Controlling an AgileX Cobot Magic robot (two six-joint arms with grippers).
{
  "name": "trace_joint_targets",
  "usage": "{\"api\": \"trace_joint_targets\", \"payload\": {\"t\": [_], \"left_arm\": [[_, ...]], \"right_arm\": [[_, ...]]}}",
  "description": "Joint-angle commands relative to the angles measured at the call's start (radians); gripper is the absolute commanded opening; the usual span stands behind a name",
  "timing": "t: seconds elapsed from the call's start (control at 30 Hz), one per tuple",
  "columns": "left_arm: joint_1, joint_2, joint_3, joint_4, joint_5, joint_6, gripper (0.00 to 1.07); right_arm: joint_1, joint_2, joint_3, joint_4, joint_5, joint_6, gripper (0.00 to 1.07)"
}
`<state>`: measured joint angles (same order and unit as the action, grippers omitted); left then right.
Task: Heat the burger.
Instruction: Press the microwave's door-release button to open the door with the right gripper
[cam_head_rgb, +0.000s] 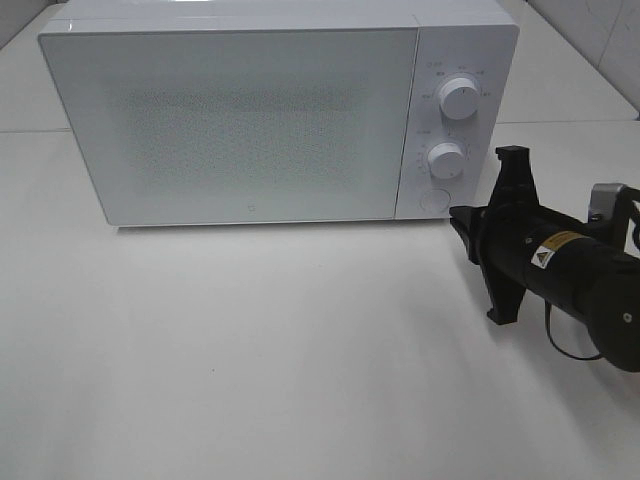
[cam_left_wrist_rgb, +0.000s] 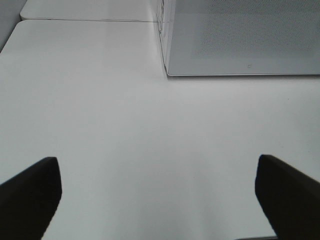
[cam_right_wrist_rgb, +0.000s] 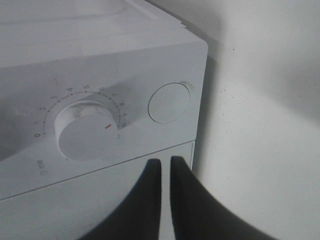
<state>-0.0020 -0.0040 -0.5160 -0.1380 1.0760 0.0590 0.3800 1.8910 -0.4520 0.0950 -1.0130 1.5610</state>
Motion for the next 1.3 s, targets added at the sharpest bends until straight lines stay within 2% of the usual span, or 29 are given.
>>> {"api": "trace_joint_targets", "payload": {"t": [0.03, 0.07, 0.1, 0.13, 0.27, 0.43, 0.57, 0.73, 0.93, 1.3], "left_arm": [[0.0, -0.014, -0.003, -0.002, -0.002, 0.002, 0.98], [0.0, -0.014, -0.003, -0.002, -0.002, 0.002, 0.98], [0.0, -0.014, -0.003, -0.002, -0.002, 0.002, 0.98], [0.0, -0.014, -0.003, -0.002, -0.002, 0.002, 0.98], [0.0, -0.014, -0.003, -0.002, -0.002, 0.002, 0.98], [0.0, -0.014, -0.003, -0.002, -0.002, 0.002, 0.98], [0.0, -0.014, -0.003, -0.002, -0.002, 0.002, 0.98], [0.0, -0.014, -0.003, -0.002, -0.002, 0.002, 0.98], [0.0, -0.014, -0.003, -0.002, -0.002, 0.002, 0.98], [0.0, -0.014, -0.003, -0.002, -0.002, 0.002, 0.98]], "right_arm": [[0.074, -0.003, -0.023, 0.146, -0.051, -0.047, 0.0], [0.074, -0.003, -0.023, 0.146, -0.051, -0.047, 0.0], [0.086, -0.003, -0.025, 0.229, -0.064, -0.094, 0.0], [0.086, -0.003, -0.026, 0.257, -0.066, -0.12, 0.0], [0.076, 0.0, -0.026, 0.279, -0.079, -0.163, 0.0], [0.07, 0.031, -0.033, 0.262, -0.079, -0.143, 0.0], [0.071, 0.094, -0.072, 0.185, -0.079, -0.079, 0.0], [0.071, 0.141, -0.109, 0.186, -0.085, -0.069, 0.0], [0.023, 0.201, -0.178, 0.123, -0.098, -0.035, 0.0], [0.001, 0.24, -0.233, 0.114, -0.093, -0.036, 0.0]]}}
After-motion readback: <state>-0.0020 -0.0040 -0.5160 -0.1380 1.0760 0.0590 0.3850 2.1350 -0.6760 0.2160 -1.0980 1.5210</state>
